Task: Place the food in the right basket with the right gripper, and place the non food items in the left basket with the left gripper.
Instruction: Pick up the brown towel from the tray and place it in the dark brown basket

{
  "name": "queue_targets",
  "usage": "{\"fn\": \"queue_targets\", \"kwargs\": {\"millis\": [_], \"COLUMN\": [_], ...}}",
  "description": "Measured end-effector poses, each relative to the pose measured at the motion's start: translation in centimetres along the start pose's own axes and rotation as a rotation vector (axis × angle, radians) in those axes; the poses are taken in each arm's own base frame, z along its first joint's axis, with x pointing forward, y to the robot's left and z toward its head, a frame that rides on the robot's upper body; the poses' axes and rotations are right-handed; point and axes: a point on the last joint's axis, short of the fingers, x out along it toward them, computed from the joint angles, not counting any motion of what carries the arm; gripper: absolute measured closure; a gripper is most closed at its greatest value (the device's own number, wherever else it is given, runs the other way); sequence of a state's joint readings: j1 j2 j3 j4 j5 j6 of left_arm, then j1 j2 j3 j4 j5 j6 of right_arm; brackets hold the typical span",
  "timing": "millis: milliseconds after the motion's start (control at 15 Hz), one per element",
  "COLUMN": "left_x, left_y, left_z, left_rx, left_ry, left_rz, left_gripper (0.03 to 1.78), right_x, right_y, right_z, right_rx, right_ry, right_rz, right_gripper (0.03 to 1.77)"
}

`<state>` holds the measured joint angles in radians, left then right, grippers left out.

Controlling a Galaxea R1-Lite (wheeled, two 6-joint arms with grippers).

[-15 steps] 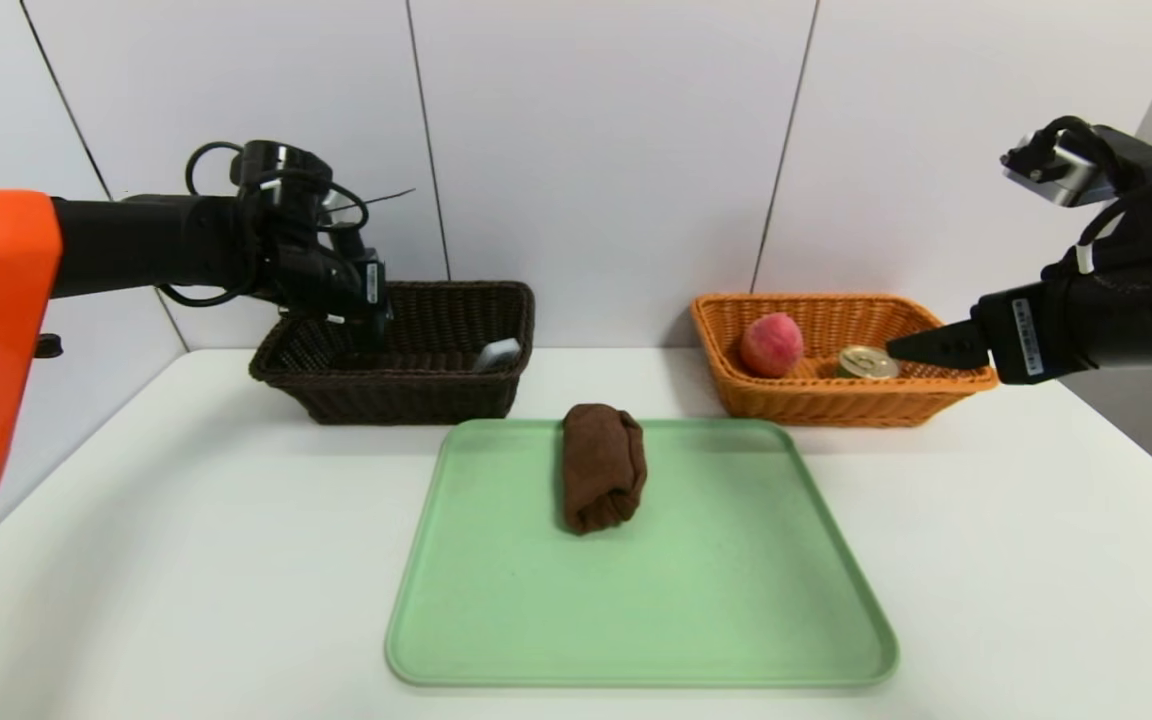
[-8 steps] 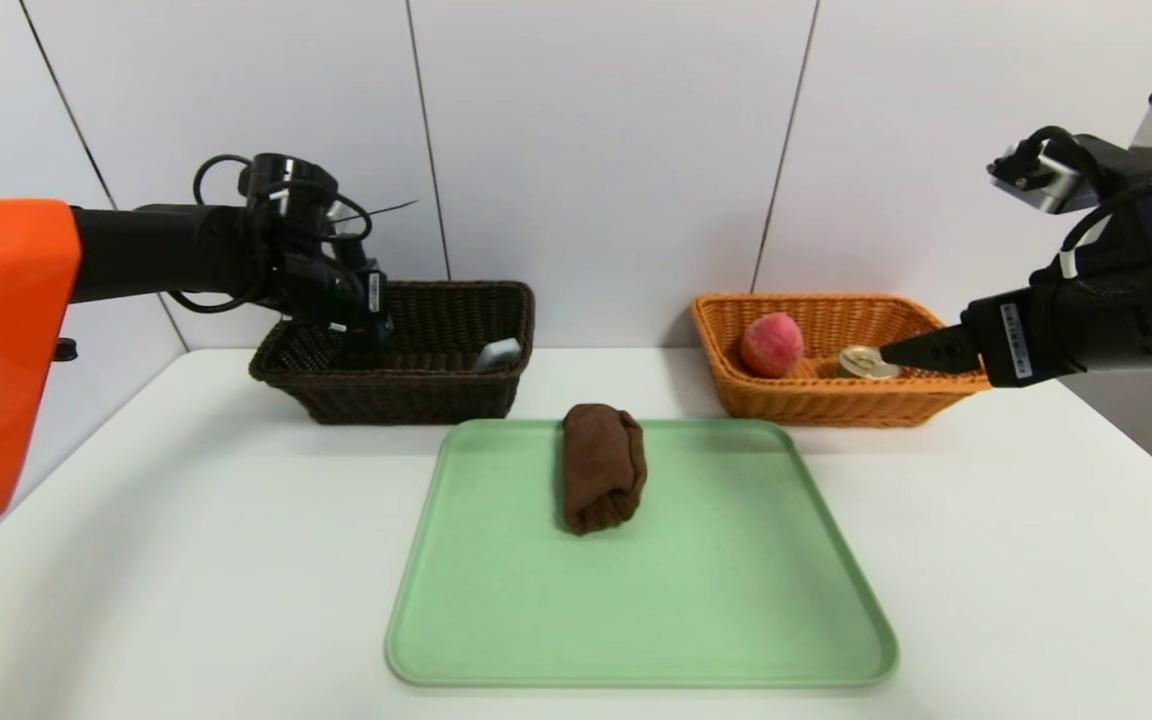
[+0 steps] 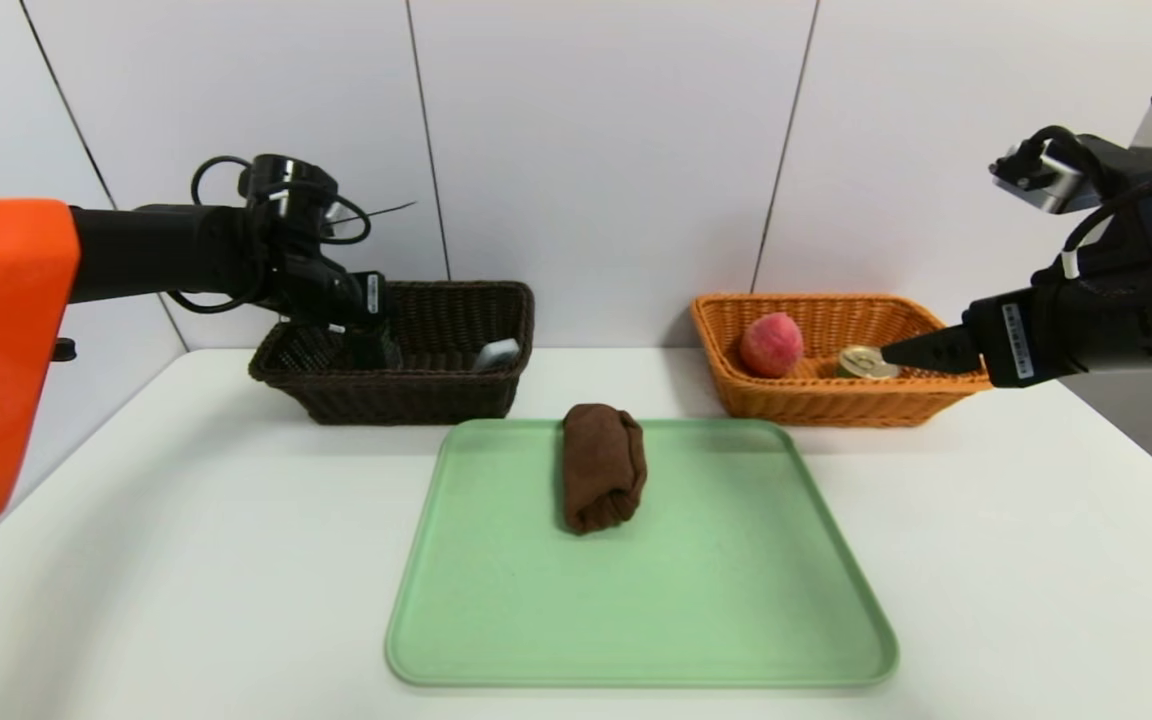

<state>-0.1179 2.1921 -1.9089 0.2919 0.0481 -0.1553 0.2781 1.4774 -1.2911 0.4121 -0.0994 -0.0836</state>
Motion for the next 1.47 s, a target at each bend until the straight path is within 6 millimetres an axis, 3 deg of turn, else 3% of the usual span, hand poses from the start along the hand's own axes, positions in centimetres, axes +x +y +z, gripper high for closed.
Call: {"fn": "queue_targets", "kwargs": {"millis": [200, 400, 533, 733, 1000, 1267, 1467], "left_x": [-2.8, -8.6, -12.7, -18.0, -22.7, -24.0, -23.3], "left_y": [-0.2, -1.9, -3.7, -7.3, -12.3, -16.3, -18.8], "left_z": [2.3, 4.9, 5.5, 3.7, -0.7, -3.6, -5.2], "left_rx": [0.008, 0.068, 0.097, 0.142, 0.138, 0.076, 0.082], "left_ry": [-0.101, -0.235, -0.278, -0.168, 0.039, 0.141, 0.178], "left_rz": [0.031, 0.028, -0.003, -0.098, -0.163, -0.232, -0.241], "left_gripper": [0.39, 0.3, 0.26, 0.21, 0.17, 0.14, 0.14], "right_x": [-0.1, -0.2, -0.3, -0.2, -0.2, -0.3, -0.3], "right_y": [0.0, 0.0, 0.0, 0.0, 0.1, 0.2, 0.2], "right_z": [-0.1, -0.2, -0.2, -0.3, -0.8, -1.0, -1.0], "right_rx": [0.0, 0.0, 0.0, 0.0, 0.0, -0.002, -0.002], "right_ry": [0.001, 0.0, -0.002, 0.003, 0.018, 0.02, 0.014], "right_rz": [0.0, 0.001, 0.001, 0.0, -0.001, -0.002, -0.004], "right_gripper": [0.1, 0.1, 0.1, 0.1, 0.1, 0.1, 0.1]}}
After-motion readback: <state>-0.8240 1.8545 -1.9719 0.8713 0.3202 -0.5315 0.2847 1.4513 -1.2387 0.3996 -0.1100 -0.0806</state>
